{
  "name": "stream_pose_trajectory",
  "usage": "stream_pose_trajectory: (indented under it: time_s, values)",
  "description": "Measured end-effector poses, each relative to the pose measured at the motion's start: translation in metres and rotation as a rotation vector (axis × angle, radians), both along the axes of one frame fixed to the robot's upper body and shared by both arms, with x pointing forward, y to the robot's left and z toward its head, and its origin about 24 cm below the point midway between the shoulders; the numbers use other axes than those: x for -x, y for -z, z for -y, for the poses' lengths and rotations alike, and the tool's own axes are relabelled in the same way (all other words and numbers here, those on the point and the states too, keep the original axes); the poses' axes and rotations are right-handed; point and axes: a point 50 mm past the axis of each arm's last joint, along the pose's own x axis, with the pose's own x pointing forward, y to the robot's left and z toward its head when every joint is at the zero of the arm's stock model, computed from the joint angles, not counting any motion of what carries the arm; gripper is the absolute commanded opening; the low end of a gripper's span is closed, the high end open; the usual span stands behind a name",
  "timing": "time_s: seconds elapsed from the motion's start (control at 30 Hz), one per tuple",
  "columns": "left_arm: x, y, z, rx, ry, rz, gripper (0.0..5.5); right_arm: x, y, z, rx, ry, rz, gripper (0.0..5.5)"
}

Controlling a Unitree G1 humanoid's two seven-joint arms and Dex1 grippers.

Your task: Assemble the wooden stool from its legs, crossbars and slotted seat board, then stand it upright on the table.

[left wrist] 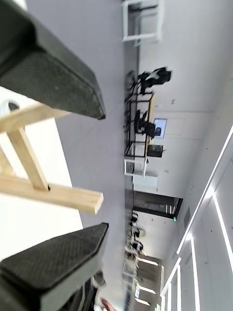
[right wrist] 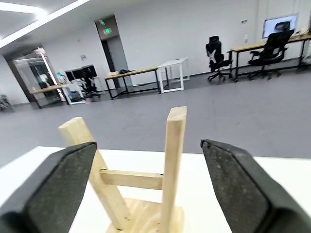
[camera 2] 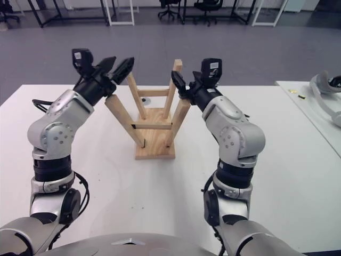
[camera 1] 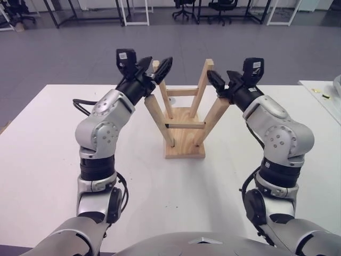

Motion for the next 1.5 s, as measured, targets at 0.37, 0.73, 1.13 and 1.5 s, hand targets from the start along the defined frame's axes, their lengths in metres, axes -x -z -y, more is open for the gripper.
stream_pose_trajectory:
  time_s: [0.37, 0.73, 1.13, 1.5]
  values:
    - [-0.009, -0.034, 0.005, 0.006, -0.014, 0.073, 3.94, -0.009, -0.051, 0.008, -0.046, 0.077, 0.235, 4.02]
    - [0.013, -0.095, 0.019, 0.101, 0.046, 0.2, 3.94, 0.002, -0.074, -0.012, -0.198, -0.046, 0.296, 4.02]
    - [0.001, 0.0, 0.032, 0.054, -0.052, 0.082, 3.94, -0.006, -0.008, -0.014, -0.106, 0.09, 0.127, 4.02]
    - [0.001, -0.063, -0.004, 0.148, -0.07, 0.164, 3.94, -0.013, -0.047, 0.027, 0.009, 0.217, 0.332, 4.02]
